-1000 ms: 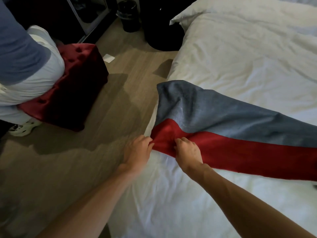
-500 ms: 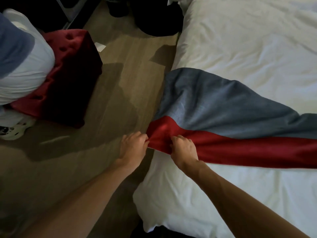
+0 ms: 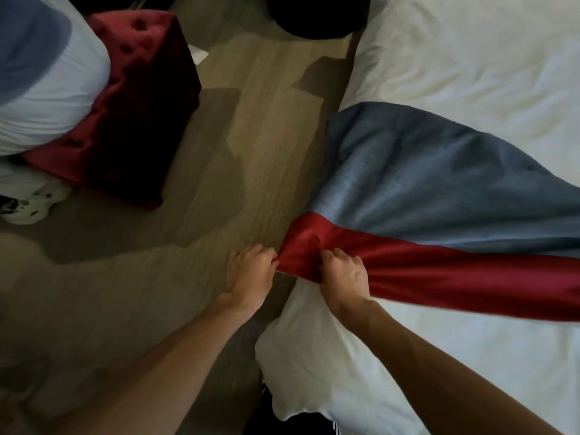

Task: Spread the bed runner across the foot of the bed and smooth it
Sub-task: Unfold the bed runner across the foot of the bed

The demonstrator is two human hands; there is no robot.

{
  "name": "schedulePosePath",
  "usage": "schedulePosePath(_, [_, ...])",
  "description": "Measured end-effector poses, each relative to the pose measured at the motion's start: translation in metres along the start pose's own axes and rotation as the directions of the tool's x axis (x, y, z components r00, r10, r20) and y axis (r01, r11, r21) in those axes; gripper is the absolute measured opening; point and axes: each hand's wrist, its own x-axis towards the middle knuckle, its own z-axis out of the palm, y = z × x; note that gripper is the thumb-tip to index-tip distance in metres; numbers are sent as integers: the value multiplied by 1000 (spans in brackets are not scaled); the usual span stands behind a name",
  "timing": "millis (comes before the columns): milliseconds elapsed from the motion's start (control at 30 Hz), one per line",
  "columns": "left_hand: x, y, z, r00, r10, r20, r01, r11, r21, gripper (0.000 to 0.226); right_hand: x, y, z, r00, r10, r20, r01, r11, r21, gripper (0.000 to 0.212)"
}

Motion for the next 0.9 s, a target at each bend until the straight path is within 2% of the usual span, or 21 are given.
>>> schedulePosePath(100, [-2, 2, 5, 1000, -24, 17, 23, 998, 60, 16, -3, 3, 4, 998, -42, -39, 42, 999, 9, 20])
schedulePosePath(167, [-3, 5, 3, 999, -31, 13, 30, 996, 86, 26, -7, 6, 2, 996, -67, -59, 69, 997, 41, 21])
schedulePosePath(300, [0, 21, -7, 998, 56, -6, -55, 987, 151, 40, -14, 15, -16, 991, -103, -89, 110, 991, 80, 24])
schedulePosePath(567, [15, 102, -16, 969, 245, -20, -239, 959, 154, 43, -26, 74, -73, 987, 21, -156, -24, 999, -21, 23])
schedulePosePath(733, [10, 169, -12, 907, 422, 3, -414, 887, 204, 43, -45, 129, -100, 983, 101, -151, -110, 992, -54, 25])
schedulePosePath(900, [5, 244, 11, 874, 486, 11, -475, 848, 237, 43, -77, 197, -123, 975, 144, -169, -152, 988, -34, 24])
